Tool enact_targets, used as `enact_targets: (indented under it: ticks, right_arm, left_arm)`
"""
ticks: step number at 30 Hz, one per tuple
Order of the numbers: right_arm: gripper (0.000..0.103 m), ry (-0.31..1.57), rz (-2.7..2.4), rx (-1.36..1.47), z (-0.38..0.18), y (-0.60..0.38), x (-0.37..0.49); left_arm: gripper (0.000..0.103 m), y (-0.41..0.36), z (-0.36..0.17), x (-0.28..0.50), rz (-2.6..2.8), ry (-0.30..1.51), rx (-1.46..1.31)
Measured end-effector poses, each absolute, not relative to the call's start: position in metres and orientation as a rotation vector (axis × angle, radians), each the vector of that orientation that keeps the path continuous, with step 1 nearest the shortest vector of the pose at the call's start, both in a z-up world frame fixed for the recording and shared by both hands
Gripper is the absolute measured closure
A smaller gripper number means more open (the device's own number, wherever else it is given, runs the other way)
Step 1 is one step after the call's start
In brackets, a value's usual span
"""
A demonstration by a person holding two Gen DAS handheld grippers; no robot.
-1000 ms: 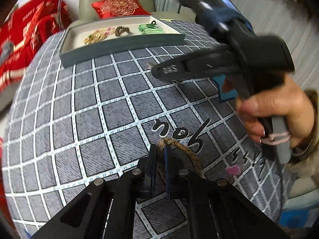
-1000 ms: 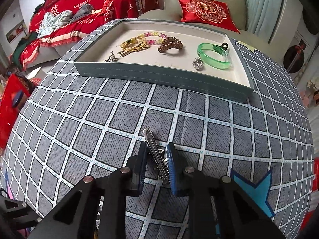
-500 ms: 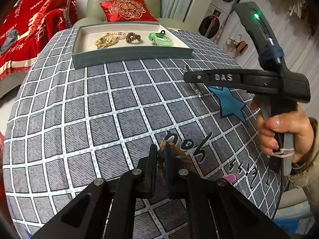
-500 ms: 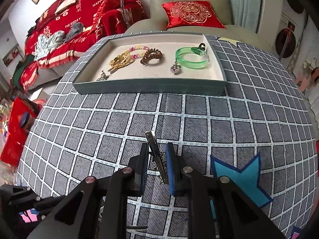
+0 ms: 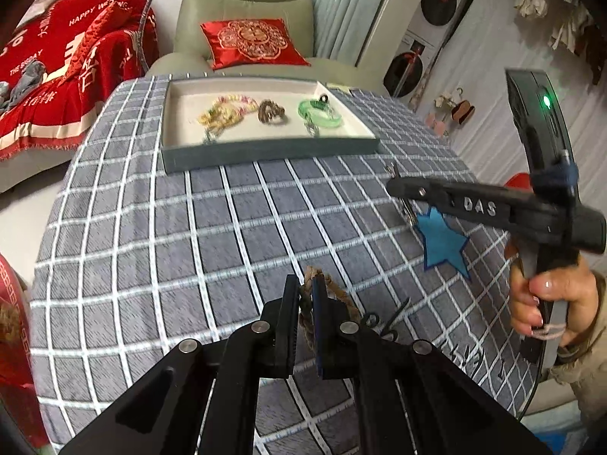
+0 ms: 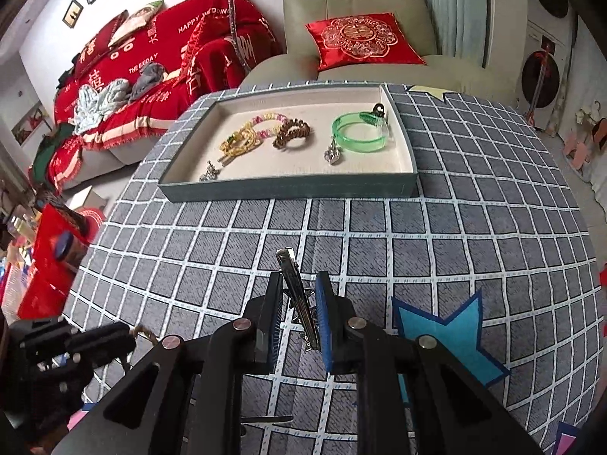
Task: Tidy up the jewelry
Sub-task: 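Carry the braided bracelet and silver hair clip into the tray with both tools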
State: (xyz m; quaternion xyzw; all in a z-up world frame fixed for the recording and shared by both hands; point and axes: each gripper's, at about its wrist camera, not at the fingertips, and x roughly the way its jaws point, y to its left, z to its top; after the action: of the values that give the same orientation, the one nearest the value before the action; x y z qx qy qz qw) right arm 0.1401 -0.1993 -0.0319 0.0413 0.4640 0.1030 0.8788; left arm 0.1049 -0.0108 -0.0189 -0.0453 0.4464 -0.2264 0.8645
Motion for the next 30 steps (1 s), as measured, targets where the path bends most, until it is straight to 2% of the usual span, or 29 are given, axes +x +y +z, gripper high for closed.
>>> enact_targets:
  ticks: [19,30]
  right_arm:
    - [0.084,0.924,0.197,0.137,0.009,-0.215,0.210]
    - [0.084,0.964,0.159,0.142,-0.010,-0.224,0.271]
  left_arm:
    - [0.080,-0.005,0.044,0.201,-0.461,0.782,-0.078]
    - [0.080,-0.024,0.031,0.272,-0.432,0.806,-0.070]
